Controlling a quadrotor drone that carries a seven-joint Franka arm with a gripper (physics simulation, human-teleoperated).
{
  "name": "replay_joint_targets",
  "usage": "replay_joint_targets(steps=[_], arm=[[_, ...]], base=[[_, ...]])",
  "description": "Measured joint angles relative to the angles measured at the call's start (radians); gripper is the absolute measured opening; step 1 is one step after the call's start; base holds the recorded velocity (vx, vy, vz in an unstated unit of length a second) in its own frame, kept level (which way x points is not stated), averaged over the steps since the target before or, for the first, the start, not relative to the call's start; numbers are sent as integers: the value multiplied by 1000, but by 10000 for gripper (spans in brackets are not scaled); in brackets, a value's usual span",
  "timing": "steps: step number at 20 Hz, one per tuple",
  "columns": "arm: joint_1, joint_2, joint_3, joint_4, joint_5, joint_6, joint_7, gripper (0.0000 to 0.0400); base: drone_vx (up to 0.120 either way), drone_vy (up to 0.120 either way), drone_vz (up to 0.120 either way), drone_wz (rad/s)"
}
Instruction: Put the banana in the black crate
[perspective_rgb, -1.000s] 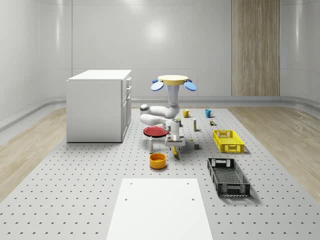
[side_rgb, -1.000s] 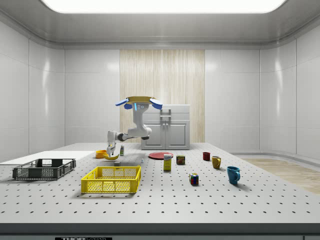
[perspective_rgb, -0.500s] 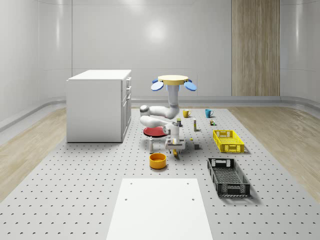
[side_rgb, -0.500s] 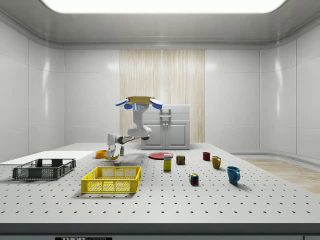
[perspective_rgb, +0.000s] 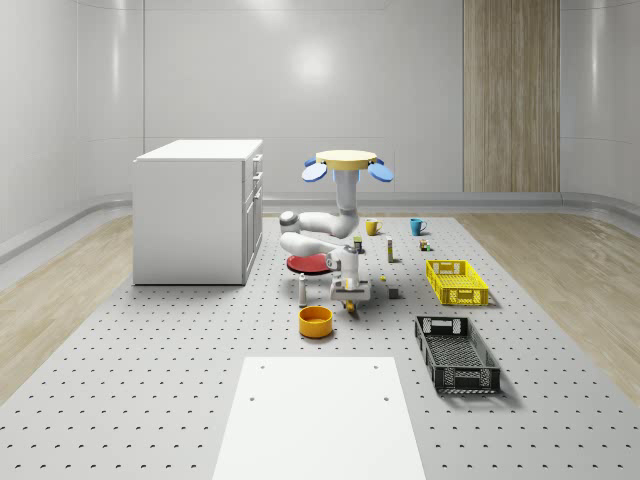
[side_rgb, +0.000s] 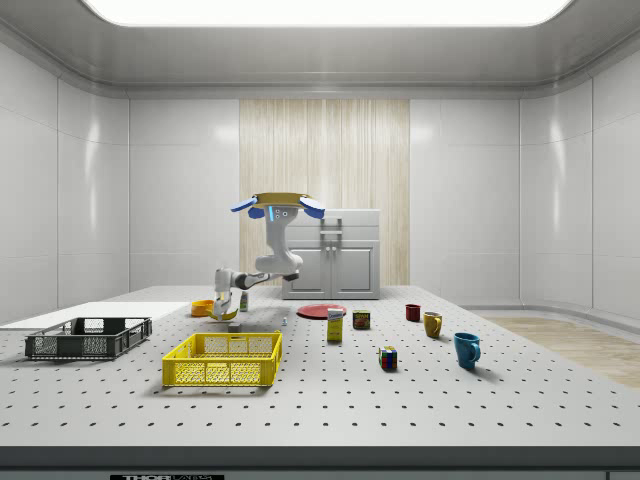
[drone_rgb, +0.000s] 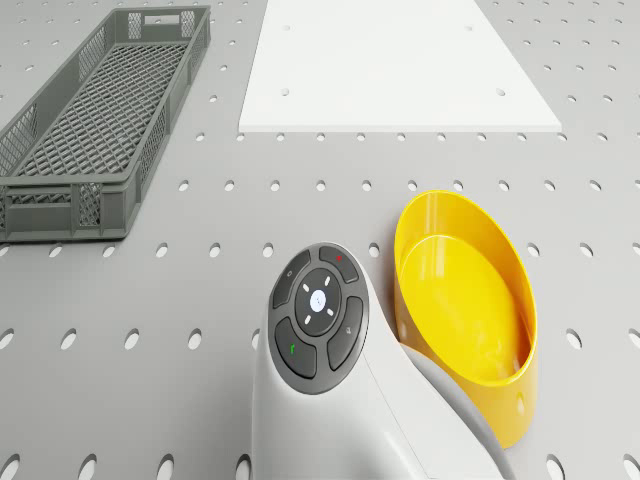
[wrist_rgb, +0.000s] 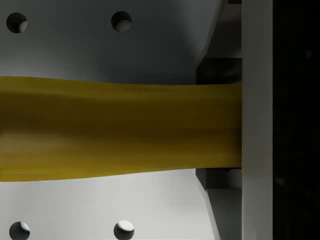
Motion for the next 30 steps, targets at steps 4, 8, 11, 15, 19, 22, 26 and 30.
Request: replay_joint_targets(steps=[4, 8, 11, 15, 19, 22, 26, 30], arm=[[5, 1, 25, -8, 21, -12, 11, 197], [14, 2, 76, -23, 68, -33, 17, 200], [18, 2, 108, -31, 99, -44, 18, 200], [20, 1, 133, -36, 122, -51, 18, 200], [20, 0, 143, -38, 133, -53, 19, 200], [20, -2, 147, -39, 137, -52, 21, 200], [20, -5, 150, -39, 140, -51, 24, 200], [19, -7, 151, -39, 142, -49, 24, 200]], base=[[0, 0, 0, 0], [0, 0, 70, 0], [120, 120, 120, 0], [120, 120, 120, 0], [120, 120, 120, 0], [120, 120, 120, 0], [120, 120, 80, 0], [120, 120, 0, 0]])
